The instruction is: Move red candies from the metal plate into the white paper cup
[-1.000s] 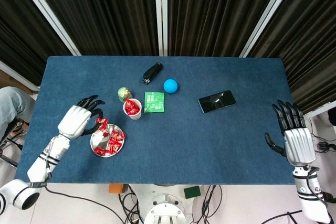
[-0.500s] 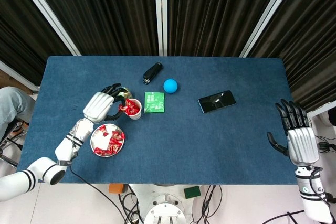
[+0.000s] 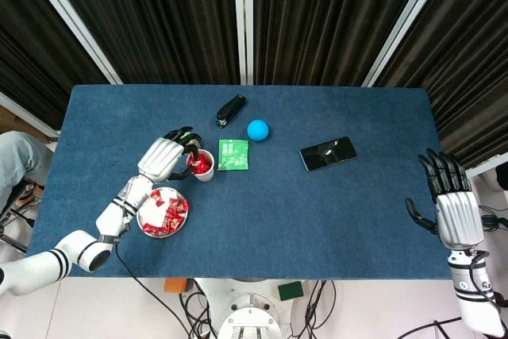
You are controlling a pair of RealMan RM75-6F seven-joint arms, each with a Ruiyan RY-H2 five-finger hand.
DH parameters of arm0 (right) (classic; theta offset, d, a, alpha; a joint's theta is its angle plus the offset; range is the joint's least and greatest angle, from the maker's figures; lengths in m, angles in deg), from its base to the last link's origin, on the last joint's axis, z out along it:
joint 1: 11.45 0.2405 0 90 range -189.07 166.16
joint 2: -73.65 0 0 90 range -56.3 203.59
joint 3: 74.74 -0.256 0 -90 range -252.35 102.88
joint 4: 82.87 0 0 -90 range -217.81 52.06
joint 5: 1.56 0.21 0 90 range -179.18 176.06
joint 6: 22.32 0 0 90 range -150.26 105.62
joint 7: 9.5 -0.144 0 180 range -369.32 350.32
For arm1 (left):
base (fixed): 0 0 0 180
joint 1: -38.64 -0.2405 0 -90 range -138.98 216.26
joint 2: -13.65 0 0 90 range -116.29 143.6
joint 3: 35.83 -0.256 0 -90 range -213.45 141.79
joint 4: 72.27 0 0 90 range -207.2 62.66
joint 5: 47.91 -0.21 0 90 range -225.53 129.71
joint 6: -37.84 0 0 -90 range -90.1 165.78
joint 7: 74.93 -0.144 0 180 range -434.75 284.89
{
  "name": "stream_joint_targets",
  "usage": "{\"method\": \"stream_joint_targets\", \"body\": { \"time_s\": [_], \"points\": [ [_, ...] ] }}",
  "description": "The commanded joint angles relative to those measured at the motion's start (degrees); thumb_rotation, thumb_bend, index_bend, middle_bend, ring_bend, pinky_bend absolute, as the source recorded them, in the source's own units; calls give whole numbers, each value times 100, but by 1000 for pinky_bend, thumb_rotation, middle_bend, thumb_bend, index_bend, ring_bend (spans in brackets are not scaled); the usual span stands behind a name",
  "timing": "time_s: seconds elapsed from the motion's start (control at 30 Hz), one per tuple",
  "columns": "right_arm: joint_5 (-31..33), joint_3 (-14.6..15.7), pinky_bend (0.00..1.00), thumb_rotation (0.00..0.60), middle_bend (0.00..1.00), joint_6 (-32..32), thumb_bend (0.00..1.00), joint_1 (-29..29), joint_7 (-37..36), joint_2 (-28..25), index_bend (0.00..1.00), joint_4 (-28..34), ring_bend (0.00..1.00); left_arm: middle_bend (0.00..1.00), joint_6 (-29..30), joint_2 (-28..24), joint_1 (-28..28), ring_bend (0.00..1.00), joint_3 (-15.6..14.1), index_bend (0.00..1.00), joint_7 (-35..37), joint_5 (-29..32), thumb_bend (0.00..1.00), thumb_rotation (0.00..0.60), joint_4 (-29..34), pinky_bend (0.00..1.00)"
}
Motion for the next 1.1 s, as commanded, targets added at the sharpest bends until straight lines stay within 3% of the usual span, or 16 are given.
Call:
{"method": "stream_joint_targets", "body": {
  "time_s": [0.03,0.73,1.1],
  "points": [
    [-3,5,0,600,0,9,334,5,0,7,0,-7,0,234,-6,45,35,83,-1,522,-18,4,331,600,-46,199],
    [68,-11,0,600,0,21,335,-3,-82,15,0,-73,0,235,-203,314,241,83,5,500,-273,220,332,600,-464,199],
    [69,-12,0,600,0,17,333,-2,-78,18,0,-71,0,234,-69,236,214,83,-68,256,-291,131,332,600,-379,199]
  ]
}}
